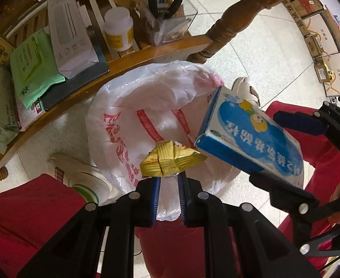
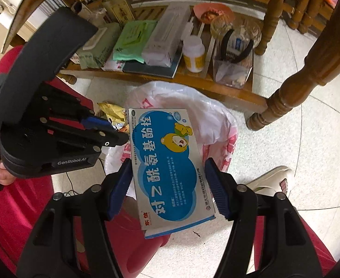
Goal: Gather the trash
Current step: 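Open the left tool to drop the wrapper into the bag while the right tool drops the blue box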
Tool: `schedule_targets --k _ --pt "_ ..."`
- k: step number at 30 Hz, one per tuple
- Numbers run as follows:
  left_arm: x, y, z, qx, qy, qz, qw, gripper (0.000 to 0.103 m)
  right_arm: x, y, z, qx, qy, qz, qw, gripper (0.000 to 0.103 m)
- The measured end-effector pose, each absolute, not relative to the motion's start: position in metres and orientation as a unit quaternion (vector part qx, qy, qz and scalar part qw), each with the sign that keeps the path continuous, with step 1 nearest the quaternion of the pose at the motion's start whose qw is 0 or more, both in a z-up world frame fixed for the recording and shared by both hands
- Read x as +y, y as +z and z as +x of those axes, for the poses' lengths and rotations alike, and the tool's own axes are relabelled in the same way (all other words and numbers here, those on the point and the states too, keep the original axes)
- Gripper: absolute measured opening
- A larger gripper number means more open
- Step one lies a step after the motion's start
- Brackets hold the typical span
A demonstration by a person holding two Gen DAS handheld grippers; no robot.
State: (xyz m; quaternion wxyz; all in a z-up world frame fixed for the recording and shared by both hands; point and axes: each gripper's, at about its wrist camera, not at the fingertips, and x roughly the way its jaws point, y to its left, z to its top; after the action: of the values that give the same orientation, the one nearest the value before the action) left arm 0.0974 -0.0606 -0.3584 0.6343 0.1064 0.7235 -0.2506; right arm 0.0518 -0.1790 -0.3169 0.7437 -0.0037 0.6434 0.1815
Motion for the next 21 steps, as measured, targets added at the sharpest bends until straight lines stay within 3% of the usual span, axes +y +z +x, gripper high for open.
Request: schedule_targets --k 13,14,15,21 --pt "-0.062 -0.397 0.101 0.758 -0.239 0.105 0.598 0.015 -0.178 -0.371 0.060 0.678 0.176 -0.006 0.714 0.063" --pt "-0.062 -0.400 0.101 0.760 -0.238 0.106 0.595 0.015 -0.178 -0.374 0.060 0.680 0.176 -0.003 0.712 0.058" --pt "-0.062 -0.403 0.102 0.763 -0.236 0.106 0.593 0.015 -0.177 -0.379 0.061 0.685 0.176 -0.003 0.707 0.044" --pt "-0.062 -0.413 0.106 0.773 -0.220 0.110 0.584 0.017 -0.174 -0.396 0.063 0.699 0.174 -0.005 0.694 0.044"
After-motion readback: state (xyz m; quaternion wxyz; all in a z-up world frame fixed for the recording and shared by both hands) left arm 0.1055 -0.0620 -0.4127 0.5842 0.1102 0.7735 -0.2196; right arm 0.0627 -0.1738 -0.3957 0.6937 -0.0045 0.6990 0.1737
